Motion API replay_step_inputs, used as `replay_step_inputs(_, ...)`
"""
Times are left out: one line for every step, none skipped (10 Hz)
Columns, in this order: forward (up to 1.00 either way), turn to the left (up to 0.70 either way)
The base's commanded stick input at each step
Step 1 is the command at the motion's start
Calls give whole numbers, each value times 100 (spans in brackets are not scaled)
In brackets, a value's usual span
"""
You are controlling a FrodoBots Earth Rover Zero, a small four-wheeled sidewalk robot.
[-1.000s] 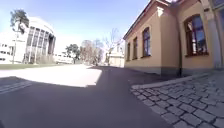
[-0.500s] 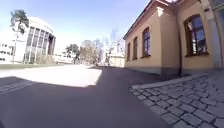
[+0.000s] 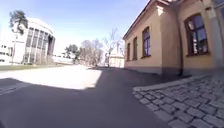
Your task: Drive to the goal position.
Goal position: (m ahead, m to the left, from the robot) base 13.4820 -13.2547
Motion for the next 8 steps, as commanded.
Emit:
replay_step_inputs(85,0)
replay_step_inputs(85,0)
replay_step_inputs(85,0)
replay_step_inputs(85,0)
replay_step_inputs(85,0)
replay_step_inputs(85,0)
replay_step_inputs(85,0)
replay_step_inputs(85,0)
